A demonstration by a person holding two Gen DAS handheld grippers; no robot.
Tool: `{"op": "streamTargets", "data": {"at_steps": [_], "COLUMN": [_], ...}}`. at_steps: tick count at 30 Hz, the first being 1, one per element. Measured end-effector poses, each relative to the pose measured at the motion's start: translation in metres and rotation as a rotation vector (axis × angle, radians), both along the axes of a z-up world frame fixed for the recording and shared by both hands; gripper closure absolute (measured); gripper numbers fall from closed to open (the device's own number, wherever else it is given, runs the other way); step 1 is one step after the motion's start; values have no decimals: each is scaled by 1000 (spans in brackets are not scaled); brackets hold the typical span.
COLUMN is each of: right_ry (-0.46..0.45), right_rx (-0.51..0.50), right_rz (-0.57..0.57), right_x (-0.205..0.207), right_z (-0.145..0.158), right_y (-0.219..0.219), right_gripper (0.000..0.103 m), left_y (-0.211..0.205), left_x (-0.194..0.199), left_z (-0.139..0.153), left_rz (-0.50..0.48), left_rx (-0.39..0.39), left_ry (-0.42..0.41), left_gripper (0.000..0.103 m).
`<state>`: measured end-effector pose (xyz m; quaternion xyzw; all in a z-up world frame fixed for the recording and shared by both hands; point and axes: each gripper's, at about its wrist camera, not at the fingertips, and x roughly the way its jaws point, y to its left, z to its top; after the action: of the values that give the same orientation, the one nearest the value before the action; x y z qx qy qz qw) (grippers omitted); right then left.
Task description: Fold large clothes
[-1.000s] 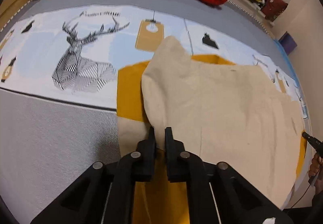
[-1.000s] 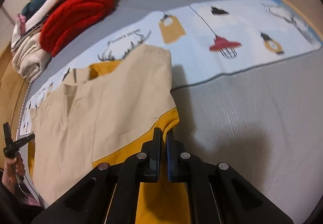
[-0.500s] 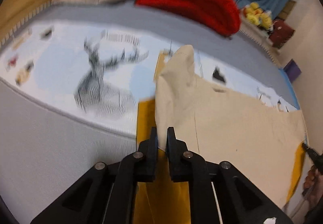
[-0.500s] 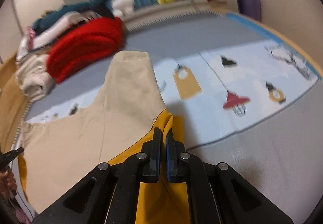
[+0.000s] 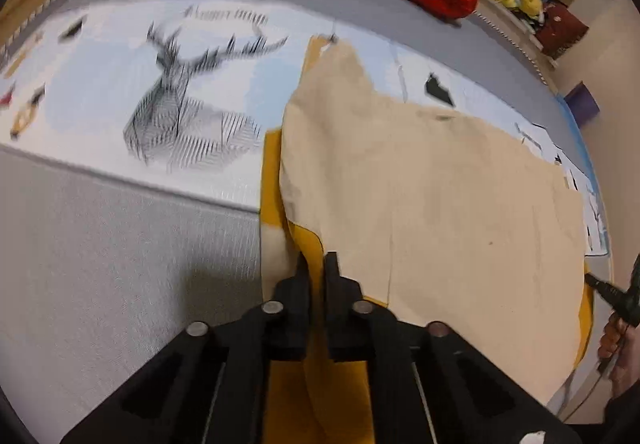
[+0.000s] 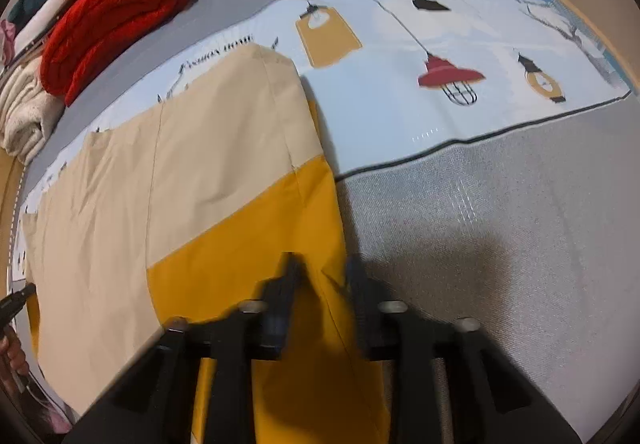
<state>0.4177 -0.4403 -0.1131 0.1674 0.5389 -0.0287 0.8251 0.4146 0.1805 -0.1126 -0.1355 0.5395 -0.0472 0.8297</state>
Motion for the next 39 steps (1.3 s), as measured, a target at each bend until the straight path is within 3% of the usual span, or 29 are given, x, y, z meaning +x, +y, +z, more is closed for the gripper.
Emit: {"op": "streamTargets", "data": {"at_steps": [3, 5, 8, 11, 13, 14, 17, 19, 22, 26, 30, 32, 34, 36, 37, 39], "right_ry": [-125, -193, -158, -33, 6, 7, -32, -73, -112, -43, 184, 181, 186, 186, 204, 249], "right_rx": [-2, -14, -30, -68, -105, -114, -172, -213, -239, -173, -253, -251, -244, -242, -246, -248], "right_rz": [-36, -74, -87, -54, -43, -45, -54, -29, 72, 227, 348, 345, 316, 306, 308, 310], "right_x": [-2, -3, 2, 10, 9, 8, -3, -11, -27, -46, -64, -72, -77, -82, -86, -91], "right_z": [28, 42, 35, 5, -1, 1, 19, 32, 45, 34, -14, -15, -9, -5, -7, -17], "right_y": [0, -3, 2, 10, 10, 9, 6, 8, 19, 33, 43, 40, 34, 32, 30, 26], "right_gripper": [100, 100, 100, 98, 93, 88, 85, 85, 85, 85, 85, 85, 85, 85, 85, 85], "left_y": [5, 7, 3, 7, 9, 9, 2, -3, -15, -27, -24, -20, -17, -19, -20, -21], "left_x": [-1, 0, 6, 8, 5, 1, -11, -21, -37, -53, -70, -76, -83, -94, -98, -107], "left_z": [20, 24, 11, -9, -14, -9, 16, 32, 38, 15, -38, -37, -27, -17, -19, -41], "left_rz": [41, 62, 61, 67, 73, 80, 55, -4, -131, -291, -354, -347, -329, -360, -379, -401], "left_rx": [-8, -10, 40, 44, 72, 115, 208, 187, 125, 59, 168, 201, 209, 154, 144, 224], "left_ry": [-106, -134, -80, 8, 50, 42, -38, -82, -75, 42, 241, 242, 242, 214, 223, 295], "left_gripper": [101, 101, 98, 90, 77, 73, 71, 69, 69, 69, 65, 65, 73, 73, 70, 62]}}
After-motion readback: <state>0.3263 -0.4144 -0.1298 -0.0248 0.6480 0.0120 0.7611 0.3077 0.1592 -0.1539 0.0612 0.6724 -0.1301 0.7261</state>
